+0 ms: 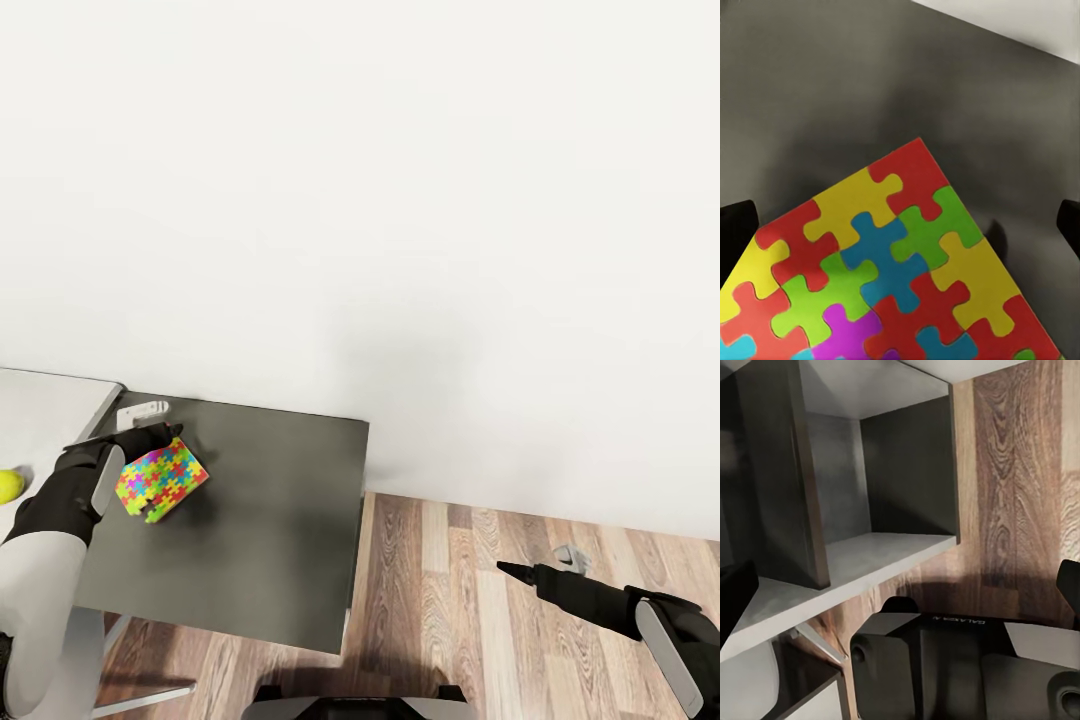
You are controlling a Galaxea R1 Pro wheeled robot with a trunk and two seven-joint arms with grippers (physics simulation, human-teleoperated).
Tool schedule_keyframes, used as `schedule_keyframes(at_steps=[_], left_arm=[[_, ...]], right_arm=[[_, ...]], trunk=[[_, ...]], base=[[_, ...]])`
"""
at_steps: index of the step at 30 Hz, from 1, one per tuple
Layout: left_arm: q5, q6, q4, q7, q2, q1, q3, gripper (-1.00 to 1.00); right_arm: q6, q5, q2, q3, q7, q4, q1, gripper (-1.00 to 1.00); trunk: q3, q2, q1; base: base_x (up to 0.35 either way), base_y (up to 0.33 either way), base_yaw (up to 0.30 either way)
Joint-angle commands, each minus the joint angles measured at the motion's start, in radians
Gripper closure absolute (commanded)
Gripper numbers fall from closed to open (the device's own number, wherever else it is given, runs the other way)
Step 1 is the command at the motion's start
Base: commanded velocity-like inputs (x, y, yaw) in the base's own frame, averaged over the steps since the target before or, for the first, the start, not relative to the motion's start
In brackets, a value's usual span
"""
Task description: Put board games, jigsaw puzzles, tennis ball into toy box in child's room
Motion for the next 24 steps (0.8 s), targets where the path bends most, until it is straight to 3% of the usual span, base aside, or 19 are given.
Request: schedule_keyframes(at_steps=[1,24], left_arm=[[0.010,0.007,-0.001,-0.001,0.000,-0.001,0.002,-1.00],[0.010,-0.003,-0.004,0.006,0.002,-0.001,0.005,-1.00]], right_arm=[[0.006,-0.002,0.000,-0.001,0.002,0.000,-0.001,-1.00],[0.001,-0.002,0.001,-0.001,0.002,0.000,-0.001,-1.00]], trunk=[[-0.001,-0.002,0.001],[-0.003,-0.002,0.001]], base=[[0.000,0.000,0.000],[0.025,0.007,0.000]])
